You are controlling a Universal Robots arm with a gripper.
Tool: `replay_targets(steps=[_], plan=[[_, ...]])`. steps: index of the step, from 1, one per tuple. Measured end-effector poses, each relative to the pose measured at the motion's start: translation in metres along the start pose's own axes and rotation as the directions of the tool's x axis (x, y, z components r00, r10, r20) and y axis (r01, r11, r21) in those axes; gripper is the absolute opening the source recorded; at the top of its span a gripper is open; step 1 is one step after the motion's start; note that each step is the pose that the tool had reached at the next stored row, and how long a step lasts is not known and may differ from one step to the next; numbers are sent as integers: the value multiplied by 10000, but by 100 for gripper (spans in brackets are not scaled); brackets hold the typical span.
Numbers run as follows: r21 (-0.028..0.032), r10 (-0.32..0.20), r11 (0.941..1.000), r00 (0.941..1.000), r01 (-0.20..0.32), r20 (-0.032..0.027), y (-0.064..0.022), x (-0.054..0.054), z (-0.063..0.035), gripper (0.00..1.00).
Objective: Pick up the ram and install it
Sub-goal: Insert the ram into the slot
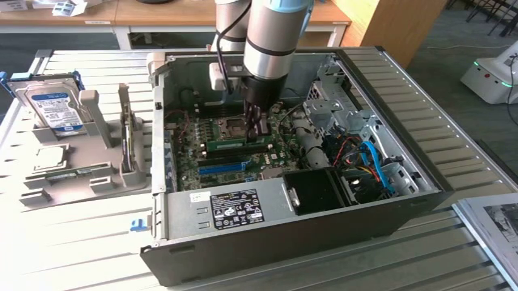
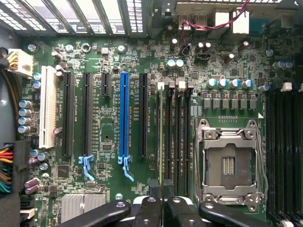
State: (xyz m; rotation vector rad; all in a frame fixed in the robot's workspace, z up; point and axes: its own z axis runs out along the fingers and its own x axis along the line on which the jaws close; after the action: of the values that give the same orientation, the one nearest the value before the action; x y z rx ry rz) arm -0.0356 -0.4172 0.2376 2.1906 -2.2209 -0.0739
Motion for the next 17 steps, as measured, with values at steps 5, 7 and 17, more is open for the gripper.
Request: replay_targets(steps=[5,7,17], plan=[[-1,0,10000,10000,0,-2,-1,1,28,12],[1,0,10000,10000,0,2,-2,-4,31,12],[-1,0,10000,10000,0,-2,-2,-9,53,12]])
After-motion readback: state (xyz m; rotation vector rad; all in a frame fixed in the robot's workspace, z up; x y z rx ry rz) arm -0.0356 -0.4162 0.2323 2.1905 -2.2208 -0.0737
